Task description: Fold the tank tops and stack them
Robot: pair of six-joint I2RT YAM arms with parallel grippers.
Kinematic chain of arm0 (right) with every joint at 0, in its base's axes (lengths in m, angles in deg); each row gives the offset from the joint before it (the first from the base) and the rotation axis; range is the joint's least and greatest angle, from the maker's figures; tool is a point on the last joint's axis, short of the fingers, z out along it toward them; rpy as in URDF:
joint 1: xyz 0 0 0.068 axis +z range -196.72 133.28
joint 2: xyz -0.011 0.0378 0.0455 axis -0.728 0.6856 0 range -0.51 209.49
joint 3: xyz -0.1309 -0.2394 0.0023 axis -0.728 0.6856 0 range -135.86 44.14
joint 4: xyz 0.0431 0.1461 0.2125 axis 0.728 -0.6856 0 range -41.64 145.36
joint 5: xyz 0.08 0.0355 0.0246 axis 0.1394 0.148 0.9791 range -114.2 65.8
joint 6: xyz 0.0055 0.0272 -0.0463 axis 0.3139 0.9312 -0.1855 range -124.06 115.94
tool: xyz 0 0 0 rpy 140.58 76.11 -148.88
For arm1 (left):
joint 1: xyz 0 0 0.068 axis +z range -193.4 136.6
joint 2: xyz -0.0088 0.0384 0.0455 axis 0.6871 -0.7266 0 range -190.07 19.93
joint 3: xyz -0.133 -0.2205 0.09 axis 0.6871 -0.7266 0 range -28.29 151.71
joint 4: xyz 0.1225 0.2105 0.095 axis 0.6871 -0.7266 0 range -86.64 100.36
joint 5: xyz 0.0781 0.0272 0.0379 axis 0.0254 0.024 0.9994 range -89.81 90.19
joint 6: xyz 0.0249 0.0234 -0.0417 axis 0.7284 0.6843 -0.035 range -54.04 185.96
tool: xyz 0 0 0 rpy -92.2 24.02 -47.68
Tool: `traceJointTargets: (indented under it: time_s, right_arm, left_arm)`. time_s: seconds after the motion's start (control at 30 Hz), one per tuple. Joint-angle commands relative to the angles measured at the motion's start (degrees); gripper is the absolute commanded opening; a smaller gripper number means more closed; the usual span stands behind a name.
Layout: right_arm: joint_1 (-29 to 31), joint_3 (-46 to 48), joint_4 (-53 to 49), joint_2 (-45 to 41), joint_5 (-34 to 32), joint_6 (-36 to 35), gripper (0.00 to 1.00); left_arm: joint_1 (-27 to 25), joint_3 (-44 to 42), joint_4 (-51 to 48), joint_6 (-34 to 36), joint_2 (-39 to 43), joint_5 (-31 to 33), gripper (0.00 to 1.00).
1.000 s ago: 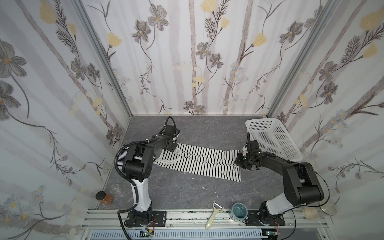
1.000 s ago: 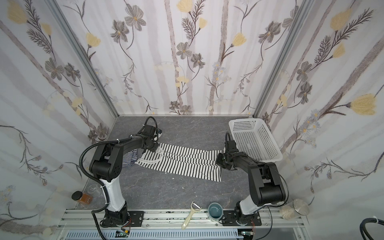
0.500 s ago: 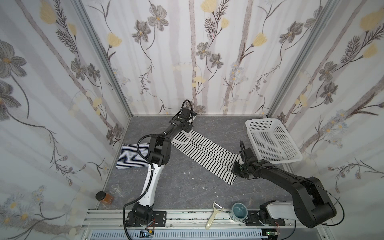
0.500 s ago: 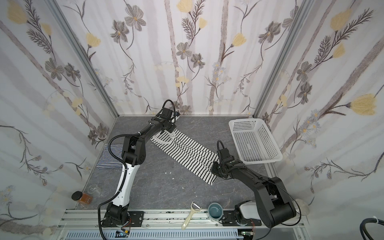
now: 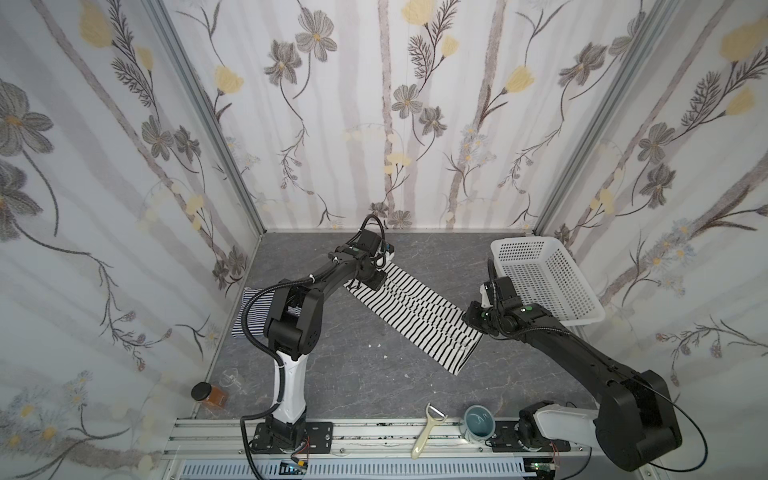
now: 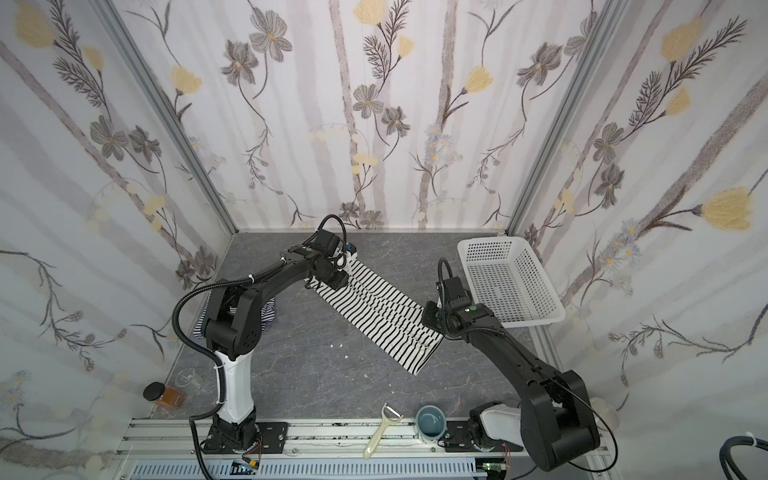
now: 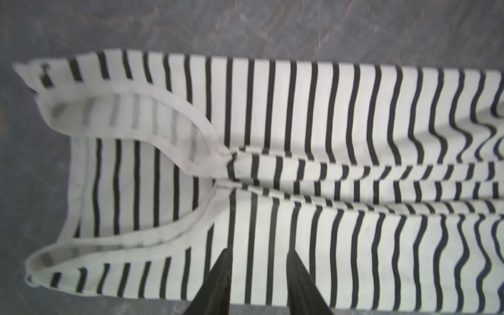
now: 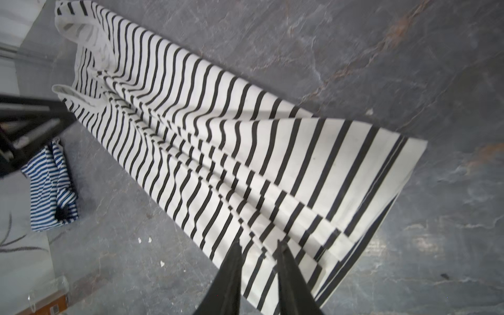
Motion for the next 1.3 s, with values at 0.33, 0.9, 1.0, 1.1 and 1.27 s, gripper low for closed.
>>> traceJointTargets:
  time_s: [0.33,0.9,1.0,1.1,1.27]
  right_arm:
    - [-2.95,-6.71,5.89,20.87,-1.54,-6.29,0.23]
    - [13.51,10.59,9.71,11.75,-2.19,5.81,0.24]
    - [17.50,11.25,10.35,10.73,-1.65,9.27,0.24]
    - [23.00,10.03,10.59,11.67,-0.71,12.55,0.24]
    - [30.98,6.44,8.14,11.71,-0.62,16.16,0.24]
  left_arm:
    - [-2.45,-7.23,5.59,0.16,-0.50,5.71,0.35]
    - [-1.25,9.16,5.49,7.28,-15.56,15.95,0.35]
    - [-1.24,12.40,5.43,8.40,-17.64,18.14,0.36]
    - [-1.34,14.17,5.37,8.35,-18.31,18.76,0.36]
    - [-1.52,11.48,5.33,8.19,-14.98,17.55,0.36]
